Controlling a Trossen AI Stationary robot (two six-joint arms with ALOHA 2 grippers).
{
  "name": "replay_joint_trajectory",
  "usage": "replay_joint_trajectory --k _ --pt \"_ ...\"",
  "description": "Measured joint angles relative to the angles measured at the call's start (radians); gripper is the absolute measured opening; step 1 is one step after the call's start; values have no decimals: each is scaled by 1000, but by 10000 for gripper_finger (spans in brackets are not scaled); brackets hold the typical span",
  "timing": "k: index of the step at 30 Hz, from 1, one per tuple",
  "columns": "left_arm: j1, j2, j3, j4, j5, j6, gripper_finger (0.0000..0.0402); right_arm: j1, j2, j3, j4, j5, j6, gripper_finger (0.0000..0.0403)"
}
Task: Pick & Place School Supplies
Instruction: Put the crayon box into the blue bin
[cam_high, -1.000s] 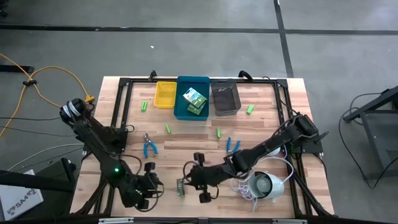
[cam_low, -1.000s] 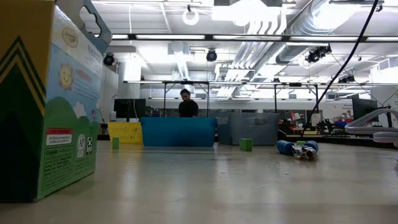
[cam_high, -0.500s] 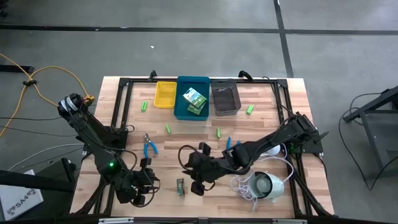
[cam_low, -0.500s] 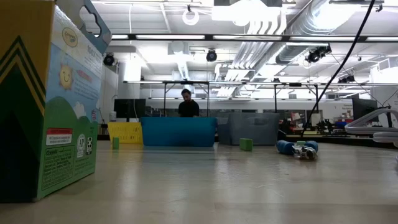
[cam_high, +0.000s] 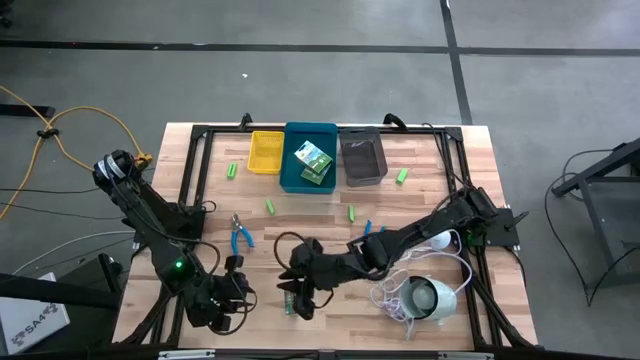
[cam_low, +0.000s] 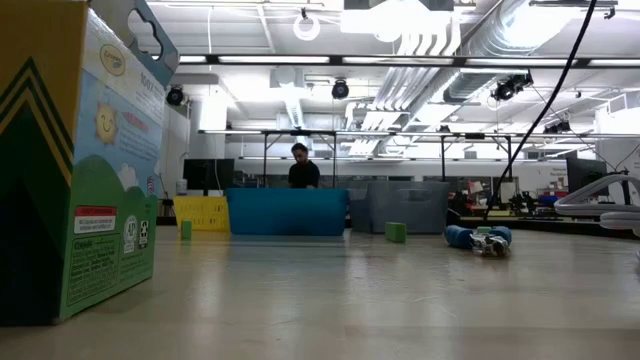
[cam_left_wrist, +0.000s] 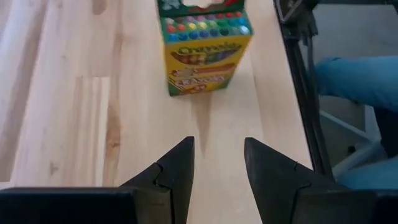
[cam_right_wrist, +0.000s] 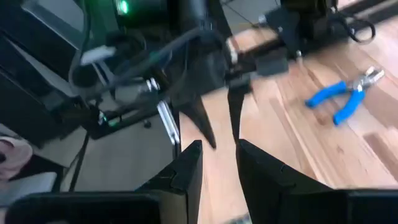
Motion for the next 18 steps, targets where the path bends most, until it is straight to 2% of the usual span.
replay_joint_trajectory --k 3,7,11,18 --pt "0 0 0 -23 17 2 138 -36 -3 17 -44 17 -12 91" --pt "0 0 0 -41 17 2 138 -76 -4 48 -261 50 99 91" --pt "0 0 0 -41 16 1 138 -92 -3 27 -335 -7 225 91" --pt "0 0 0 -40 12 42 138 -64 -4 27 -314 -127 282 91"
